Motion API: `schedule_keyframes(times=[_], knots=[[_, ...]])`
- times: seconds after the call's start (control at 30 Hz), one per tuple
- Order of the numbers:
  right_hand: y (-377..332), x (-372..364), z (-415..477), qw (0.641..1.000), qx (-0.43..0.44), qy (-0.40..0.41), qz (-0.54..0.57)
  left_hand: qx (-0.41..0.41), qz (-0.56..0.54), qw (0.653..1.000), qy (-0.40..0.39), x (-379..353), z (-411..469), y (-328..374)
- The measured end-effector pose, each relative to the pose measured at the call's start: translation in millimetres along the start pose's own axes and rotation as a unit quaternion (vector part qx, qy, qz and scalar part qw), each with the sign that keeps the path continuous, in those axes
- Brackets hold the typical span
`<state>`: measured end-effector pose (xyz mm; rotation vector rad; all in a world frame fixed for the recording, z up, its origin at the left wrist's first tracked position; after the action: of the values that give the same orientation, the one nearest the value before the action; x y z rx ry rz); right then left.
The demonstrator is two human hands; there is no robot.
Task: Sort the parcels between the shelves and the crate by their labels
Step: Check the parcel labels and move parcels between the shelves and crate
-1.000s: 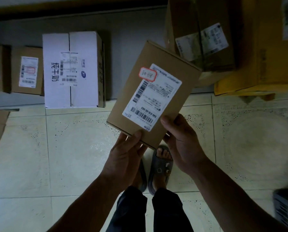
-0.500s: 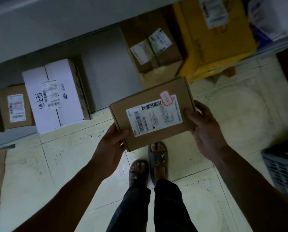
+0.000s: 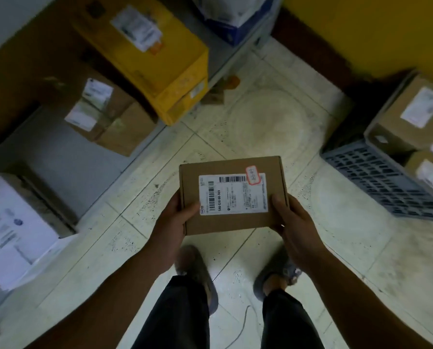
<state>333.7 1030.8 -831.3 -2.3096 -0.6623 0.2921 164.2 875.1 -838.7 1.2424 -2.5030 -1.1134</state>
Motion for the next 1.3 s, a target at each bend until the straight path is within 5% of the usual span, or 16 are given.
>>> schedule_keyframes(times=[0.6,0.93,1.3], knots=[[3,401,-34,0.967,-0.033,0.173,0.185,0.100,0.128,0.983,-0.085,-413,34,-68],[-12,515,-4,0.936,-0.070,0.257,0.230,0.088,0.268,0.953,-0.110,-531,88,-71],[-36,623,100,0.920,-0.084,0.346,0.163,0.051,0.386,0.913,-0.121,-657,197,-64]])
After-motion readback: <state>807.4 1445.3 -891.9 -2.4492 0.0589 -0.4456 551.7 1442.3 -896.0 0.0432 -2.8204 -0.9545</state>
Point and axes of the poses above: each hand's wrist, its own z-axis towards the middle knuckle, its own x-axis out of the back of the hand, y = z × x, the point moved 9 cm from there along z, towards the middle knuckle
